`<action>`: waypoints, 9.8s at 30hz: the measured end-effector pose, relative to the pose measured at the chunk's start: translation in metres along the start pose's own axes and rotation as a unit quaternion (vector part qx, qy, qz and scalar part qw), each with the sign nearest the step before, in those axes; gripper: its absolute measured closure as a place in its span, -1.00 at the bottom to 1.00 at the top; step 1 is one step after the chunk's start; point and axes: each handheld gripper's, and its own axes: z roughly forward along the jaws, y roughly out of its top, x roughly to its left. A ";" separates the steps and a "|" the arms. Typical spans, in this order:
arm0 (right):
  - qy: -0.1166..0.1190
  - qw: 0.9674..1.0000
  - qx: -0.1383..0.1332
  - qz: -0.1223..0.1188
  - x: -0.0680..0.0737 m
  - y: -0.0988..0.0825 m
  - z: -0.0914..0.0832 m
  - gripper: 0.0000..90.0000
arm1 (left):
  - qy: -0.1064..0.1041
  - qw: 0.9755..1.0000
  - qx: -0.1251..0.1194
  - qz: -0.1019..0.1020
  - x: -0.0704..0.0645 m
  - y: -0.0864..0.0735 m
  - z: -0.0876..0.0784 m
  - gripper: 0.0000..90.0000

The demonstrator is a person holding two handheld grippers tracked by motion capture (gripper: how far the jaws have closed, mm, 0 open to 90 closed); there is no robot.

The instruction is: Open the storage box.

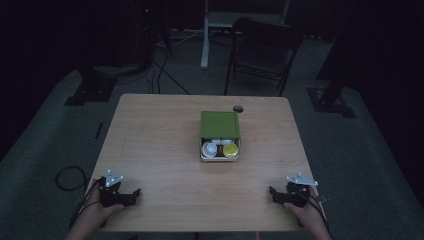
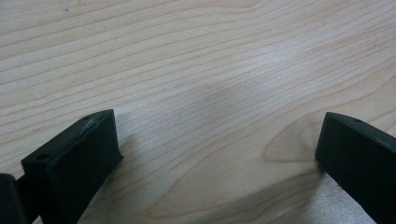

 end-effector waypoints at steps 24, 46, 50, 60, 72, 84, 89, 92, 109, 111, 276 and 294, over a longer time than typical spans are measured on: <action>0.000 1.000 -0.019 -0.012 0.012 0.006 0.004 -0.75 | 0.000 1.000 -0.001 0.000 0.000 0.000 0.000 -1.00; 0.009 0.983 -0.047 -0.180 0.081 0.046 0.028 -0.64 | 0.000 1.000 -0.001 0.000 0.000 0.000 0.000 -1.00; -0.003 0.972 -0.055 -0.230 0.098 0.052 0.031 -0.64 | 0.000 1.000 -0.001 0.000 0.000 0.000 0.000 -1.00; -0.034 0.934 -0.092 -0.343 0.141 0.061 0.037 -0.45 | 0.000 1.000 -0.001 0.000 0.000 0.000 0.000 -1.00; -0.106 0.852 -0.140 -0.493 0.175 0.071 0.045 0.16 | 0.000 1.000 -0.001 0.001 0.000 0.000 0.000 -1.00; -0.143 0.806 -0.148 -0.555 0.193 0.074 0.058 0.23 | 0.000 1.000 -0.001 0.001 0.000 0.000 0.000 -1.00; -0.153 0.795 -0.140 -0.570 0.197 0.077 0.065 0.26 | 0.000 1.000 -0.001 0.001 0.000 0.000 0.000 -1.00; -0.164 0.789 -0.133 -0.578 0.199 0.077 0.070 0.27 | 0.000 1.000 -0.002 0.000 0.000 0.000 0.000 -1.00; -0.195 0.777 -0.119 -0.587 0.198 0.079 0.086 0.45 | 0.000 1.000 -0.001 0.001 0.000 0.000 0.000 -1.00; -0.198 0.775 -0.119 -0.588 0.198 0.080 0.087 0.50 | 0.000 1.000 -0.002 0.000 0.000 0.000 0.000 -1.00; -0.080 0.989 -0.118 -0.035 0.019 0.038 -0.012 -0.60 | 0.009 1.000 -0.001 -0.009 -0.002 0.002 0.003 -1.00; -0.066 0.997 -0.026 0.005 0.004 0.019 0.008 -0.69 | 0.009 1.000 -0.001 -0.010 -0.002 0.002 0.003 -1.00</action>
